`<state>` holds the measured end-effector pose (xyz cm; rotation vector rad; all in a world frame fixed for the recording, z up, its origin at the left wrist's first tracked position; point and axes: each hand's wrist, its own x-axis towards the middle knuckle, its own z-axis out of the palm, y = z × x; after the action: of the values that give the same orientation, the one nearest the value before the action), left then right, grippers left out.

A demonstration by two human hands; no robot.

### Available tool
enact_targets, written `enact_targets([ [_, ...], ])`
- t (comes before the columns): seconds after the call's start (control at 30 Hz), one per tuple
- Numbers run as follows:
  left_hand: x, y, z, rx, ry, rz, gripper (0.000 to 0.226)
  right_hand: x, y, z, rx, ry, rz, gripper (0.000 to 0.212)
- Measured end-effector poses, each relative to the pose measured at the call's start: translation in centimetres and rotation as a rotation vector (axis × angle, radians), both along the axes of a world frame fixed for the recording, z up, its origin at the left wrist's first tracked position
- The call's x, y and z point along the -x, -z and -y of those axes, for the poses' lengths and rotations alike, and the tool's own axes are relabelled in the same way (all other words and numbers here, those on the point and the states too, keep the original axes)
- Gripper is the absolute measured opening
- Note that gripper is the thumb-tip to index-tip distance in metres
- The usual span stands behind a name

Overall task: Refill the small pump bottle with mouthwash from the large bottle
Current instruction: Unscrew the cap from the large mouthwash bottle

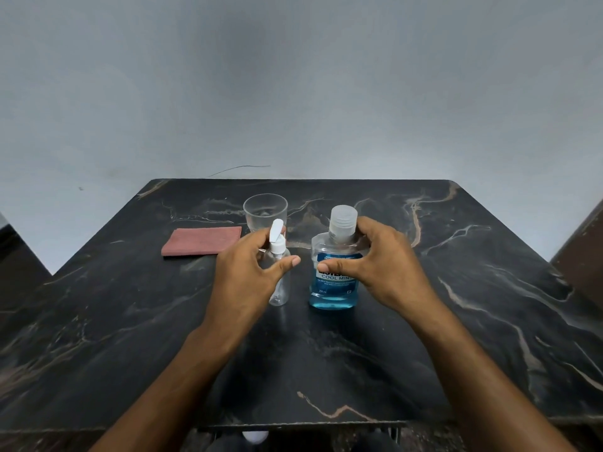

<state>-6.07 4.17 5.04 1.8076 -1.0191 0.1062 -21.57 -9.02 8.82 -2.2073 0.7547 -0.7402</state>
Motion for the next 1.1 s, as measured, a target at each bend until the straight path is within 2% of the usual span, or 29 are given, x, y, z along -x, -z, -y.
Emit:
enact_targets([
  [0.1, 0.0, 0.1, 0.1, -0.014, 0.001, -0.019, 0.040, 0.2, -0.1, -0.1, 0.009, -0.018, -0.006, 0.073],
  [0.23, -0.1, 0.6, 0.2, -0.033, 0.032, -0.077, 0.048, 1.0, -0.7, -0.3, -0.024, -0.107, -0.029, 0.077],
  [0.4, -0.1, 0.8, 0.0, -0.040, 0.068, -0.101, 0.061, 1.6, -2.4, -0.5, -0.001, -0.073, 0.077, 0.078],
  [0.53, 0.6, 0.4, -1.8, -0.004, 0.018, -0.097, 0.081, 1.7, -4.2, -0.8, 0.129, 0.050, 0.200, 0.056],
  [0.6, 1.7, 0.5, -3.3, 0.180, -0.099, 0.005, 0.073, 1.6, -4.8, -0.6, 0.186, 0.071, 0.169, 0.041],
  [0.67, 4.0, 0.9, -4.5, 0.428, -0.172, 0.250, 0.043, 1.3, -5.2, -0.4, 0.214, 0.070, 0.138, 0.033],
  [0.7, 5.4, 1.3, -4.6, 0.482, -0.145, 0.343, 0.036, 1.1, -5.4, -0.3, 0.221, 0.070, 0.125, 0.032],
  [0.73, 6.6, 1.6, -4.4, 0.470, -0.084, 0.362, 0.036, 1.0, -5.5, -0.2, 0.223, 0.069, 0.109, 0.033],
  [0.87, 10.1, 1.2, -2.2, 0.243, 0.114, -0.078, 0.080, 0.6, -5.6, -0.2, 0.229, 0.059, -0.003, 0.044],
  [0.93, 10.5, 0.9, -0.6, 0.228, 0.105, -0.152, 0.092, 0.4, -5.7, -0.2, 0.230, 0.074, -0.018, 0.047],
  [1.1, 11.3, 0.7, 2.9, 0.177, 0.047, -0.278, 0.106, -0.1, -6.1, -0.1, 0.258, 0.055, -0.129, 0.046],
])
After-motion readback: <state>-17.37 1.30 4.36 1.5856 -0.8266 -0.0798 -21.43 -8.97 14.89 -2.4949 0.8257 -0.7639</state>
